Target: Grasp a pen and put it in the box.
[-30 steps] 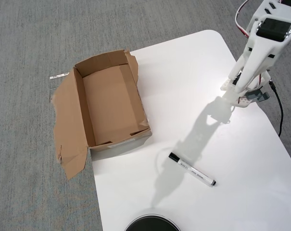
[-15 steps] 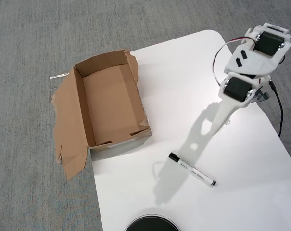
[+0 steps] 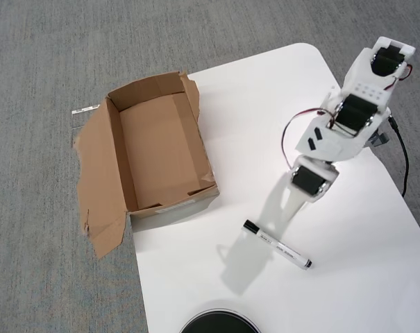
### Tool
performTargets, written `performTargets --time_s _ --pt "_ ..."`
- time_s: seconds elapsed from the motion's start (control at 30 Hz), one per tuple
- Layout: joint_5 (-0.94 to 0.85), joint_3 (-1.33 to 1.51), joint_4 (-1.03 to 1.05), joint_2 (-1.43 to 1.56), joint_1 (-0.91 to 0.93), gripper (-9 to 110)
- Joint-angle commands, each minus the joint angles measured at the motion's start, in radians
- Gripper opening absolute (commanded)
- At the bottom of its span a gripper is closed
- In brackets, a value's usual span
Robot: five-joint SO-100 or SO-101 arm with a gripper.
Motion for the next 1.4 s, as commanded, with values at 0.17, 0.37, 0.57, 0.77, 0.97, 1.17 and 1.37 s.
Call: performTargets --time_s 0.17,0.37,0.57,0.77,0.97,1.17,1.37 --pt "-0.005 -0.005 0.002 -0.077 -0.002 1" --pt "-0.005 -0.004 0.002 -0.078 -0.002 9" --pt "-0.005 -0.004 0.002 -0.078 -0.002 23" --pt "-0.005 -0.004 0.002 -0.092 -0.002 27" --pt "-0.004 -0.008 0.0 -0.209 -0.002 27" --pt "-0.002 -0.005 -0.012 -0.249 -0.004 27" --pt "0.005 -0.005 -0.012 -0.334 -0.004 27"
